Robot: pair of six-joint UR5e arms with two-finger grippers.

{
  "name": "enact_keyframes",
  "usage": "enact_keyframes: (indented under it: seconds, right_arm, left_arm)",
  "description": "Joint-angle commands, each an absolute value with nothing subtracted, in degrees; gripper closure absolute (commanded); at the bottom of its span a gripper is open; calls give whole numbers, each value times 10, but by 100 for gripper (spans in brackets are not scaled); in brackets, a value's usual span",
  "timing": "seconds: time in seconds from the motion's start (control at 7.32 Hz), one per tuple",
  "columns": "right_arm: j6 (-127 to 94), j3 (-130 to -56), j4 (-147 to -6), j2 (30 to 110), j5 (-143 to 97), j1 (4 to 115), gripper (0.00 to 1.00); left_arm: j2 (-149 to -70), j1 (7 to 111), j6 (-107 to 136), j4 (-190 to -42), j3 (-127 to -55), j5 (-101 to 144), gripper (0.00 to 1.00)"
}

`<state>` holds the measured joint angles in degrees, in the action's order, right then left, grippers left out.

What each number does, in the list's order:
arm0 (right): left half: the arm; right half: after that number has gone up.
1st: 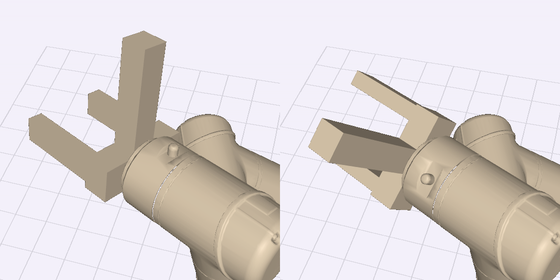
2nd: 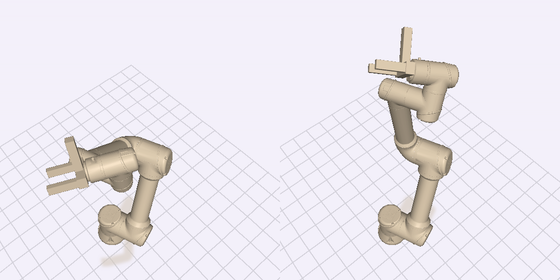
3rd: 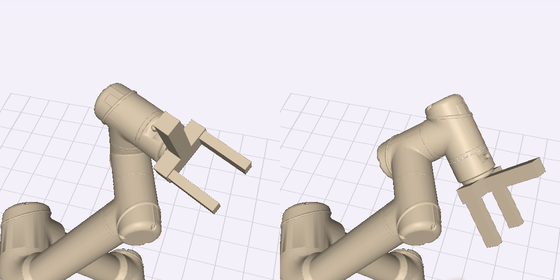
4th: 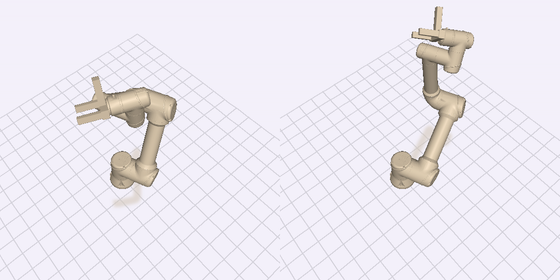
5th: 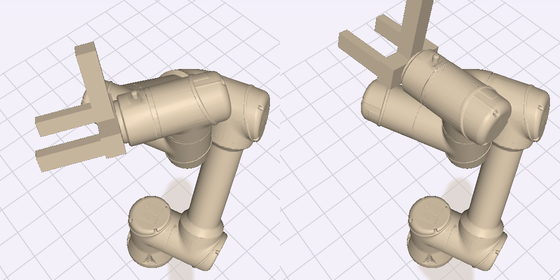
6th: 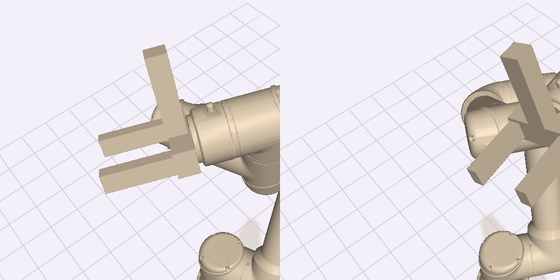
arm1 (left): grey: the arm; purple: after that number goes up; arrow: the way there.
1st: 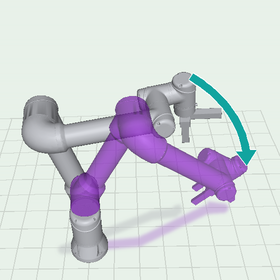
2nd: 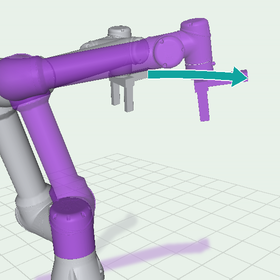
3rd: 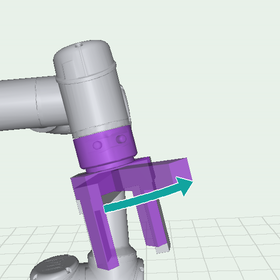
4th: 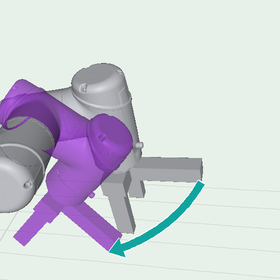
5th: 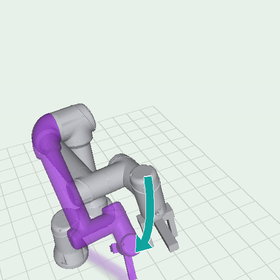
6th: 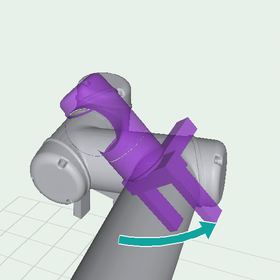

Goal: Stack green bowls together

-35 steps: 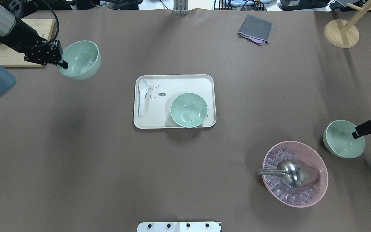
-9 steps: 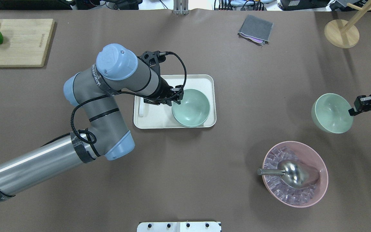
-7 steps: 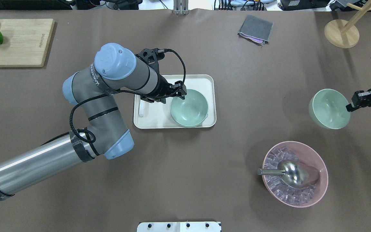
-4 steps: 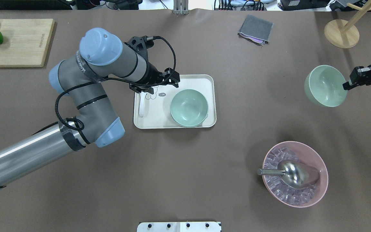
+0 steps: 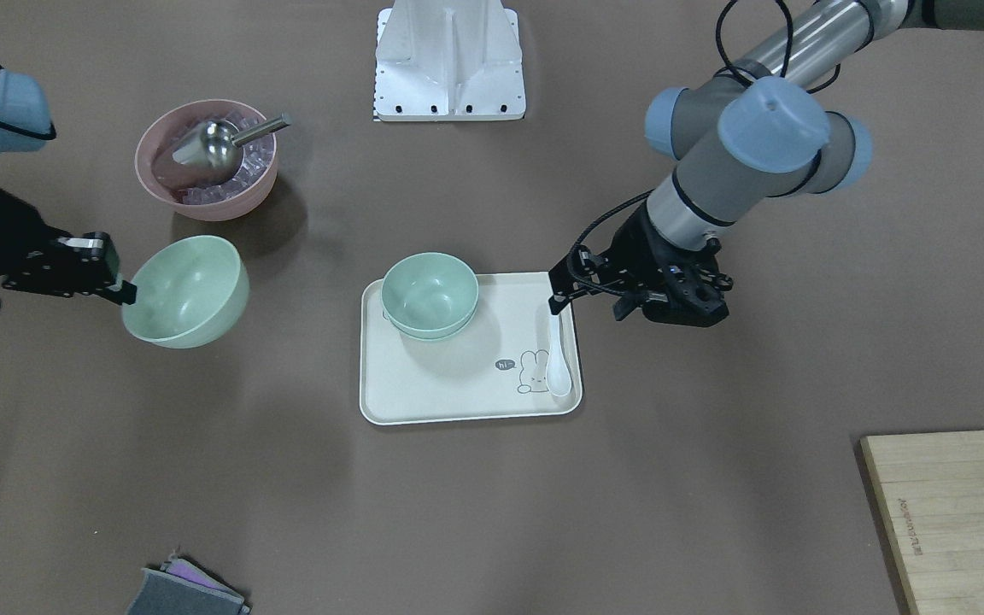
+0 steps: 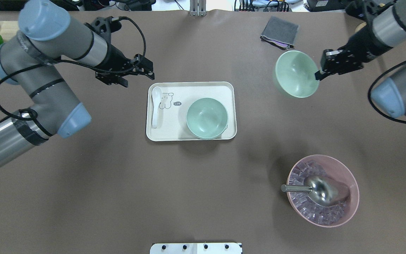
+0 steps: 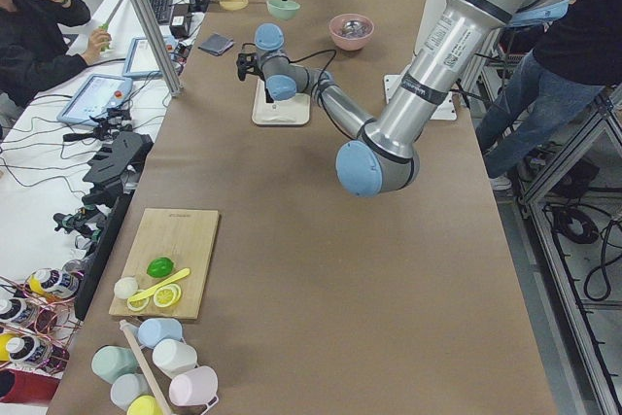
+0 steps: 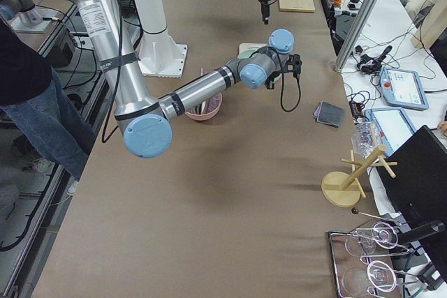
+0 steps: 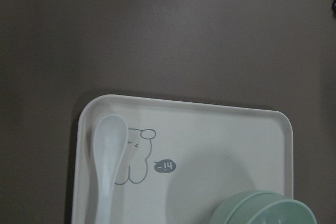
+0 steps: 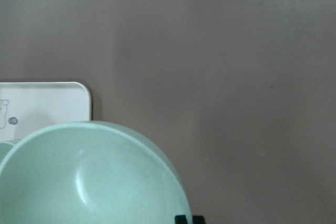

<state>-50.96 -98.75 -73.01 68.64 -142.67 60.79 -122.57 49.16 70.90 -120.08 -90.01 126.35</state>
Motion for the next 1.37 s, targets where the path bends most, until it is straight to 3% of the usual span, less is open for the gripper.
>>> enact_keyframes:
  seconds: [0.0,0.41,1.23]
  right_arm:
    - [-602,-983,-729,616,-1364,521,100]
    - [-626,-932,-728,551,-1278,447,100]
    - [-664,-922,-725,545,-1272,411,100]
  left_arm:
    - [-1183,539,641,-1199,-912,1302,2]
    - [-1177,541,632,-1199,-911,1303,2]
    - [-1177,540,632,-1199,-907,1303,2]
